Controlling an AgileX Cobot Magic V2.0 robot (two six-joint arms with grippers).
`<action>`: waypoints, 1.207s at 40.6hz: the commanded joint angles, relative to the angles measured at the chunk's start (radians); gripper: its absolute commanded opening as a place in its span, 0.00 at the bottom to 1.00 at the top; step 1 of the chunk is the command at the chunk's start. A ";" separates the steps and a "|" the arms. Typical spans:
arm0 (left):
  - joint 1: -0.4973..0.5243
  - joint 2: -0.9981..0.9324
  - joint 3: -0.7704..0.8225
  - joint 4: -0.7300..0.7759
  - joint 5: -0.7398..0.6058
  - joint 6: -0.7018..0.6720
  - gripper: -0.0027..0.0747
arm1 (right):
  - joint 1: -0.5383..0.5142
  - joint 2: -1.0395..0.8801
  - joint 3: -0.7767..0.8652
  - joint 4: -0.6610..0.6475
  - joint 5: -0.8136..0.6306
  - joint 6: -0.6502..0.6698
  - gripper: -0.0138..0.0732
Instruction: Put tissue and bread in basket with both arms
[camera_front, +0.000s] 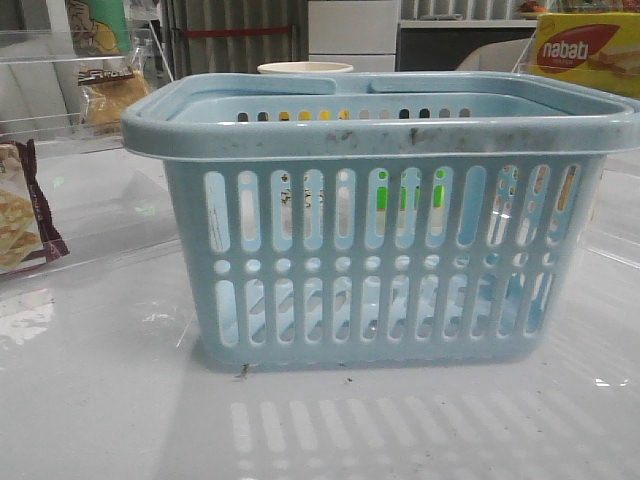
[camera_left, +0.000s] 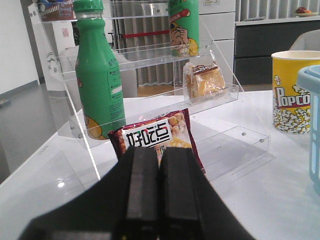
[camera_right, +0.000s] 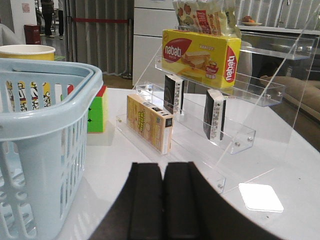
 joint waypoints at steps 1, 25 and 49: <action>-0.006 -0.016 -0.001 -0.009 -0.086 -0.004 0.15 | -0.002 -0.017 0.001 -0.004 -0.091 -0.010 0.22; -0.006 -0.016 -0.001 -0.009 -0.086 -0.004 0.15 | -0.002 -0.017 0.001 -0.004 -0.092 -0.010 0.22; -0.006 -0.016 -0.001 -0.009 -0.109 -0.004 0.15 | -0.002 -0.017 0.001 -0.004 -0.100 -0.010 0.22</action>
